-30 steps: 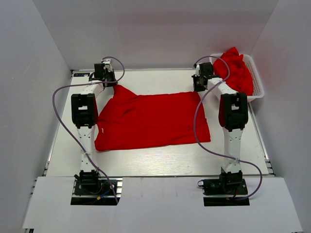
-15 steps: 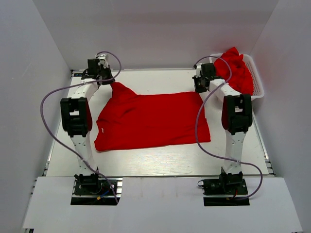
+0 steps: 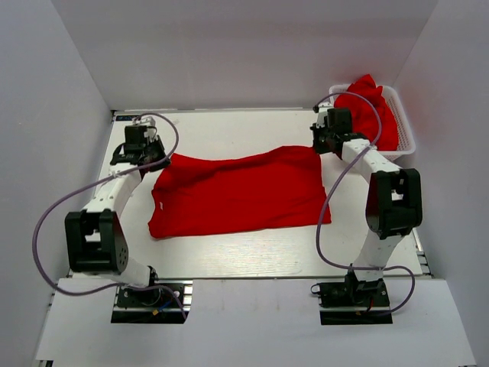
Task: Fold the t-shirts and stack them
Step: Grap the side of the flattened tshirt furthest away from the robot with both arms, then fold the other side of the tshirt into a rectangle
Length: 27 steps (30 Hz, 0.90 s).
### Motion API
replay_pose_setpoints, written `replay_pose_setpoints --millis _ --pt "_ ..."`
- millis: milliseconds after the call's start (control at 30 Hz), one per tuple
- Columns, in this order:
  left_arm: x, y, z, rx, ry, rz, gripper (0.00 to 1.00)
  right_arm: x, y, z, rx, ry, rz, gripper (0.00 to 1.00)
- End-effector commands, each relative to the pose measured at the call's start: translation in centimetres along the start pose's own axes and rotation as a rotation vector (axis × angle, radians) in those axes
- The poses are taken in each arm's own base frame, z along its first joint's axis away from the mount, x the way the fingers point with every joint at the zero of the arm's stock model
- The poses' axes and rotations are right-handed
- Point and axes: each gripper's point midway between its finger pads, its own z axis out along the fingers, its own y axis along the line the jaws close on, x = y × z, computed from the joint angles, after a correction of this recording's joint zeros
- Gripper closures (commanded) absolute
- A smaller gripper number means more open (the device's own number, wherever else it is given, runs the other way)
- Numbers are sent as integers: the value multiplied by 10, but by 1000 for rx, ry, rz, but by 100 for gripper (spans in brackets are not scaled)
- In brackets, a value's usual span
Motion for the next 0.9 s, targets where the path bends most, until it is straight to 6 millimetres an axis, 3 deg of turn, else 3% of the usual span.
replay_pose_setpoints --millis 0,133,267,367,633,867 --pt "19 7 -32 -57 -9 -67 100 -17 3 -22 -8 -88 4 100" --pt "38 7 -63 -57 -10 -110 100 -11 2 -31 1 -84 9 100" --pt "55 13 -80 -80 -2 -112 100 -4 7 -42 -4 -87 21 100" --pt "55 11 -91 -75 -16 -120 100 0 7 -48 0 -89 28 100" --pt "87 19 -104 -103 62 -138 100 8 7 -68 22 -101 36 100" --pt "130 31 -98 -132 126 -183 100 34 12 -64 10 -48 67 100"
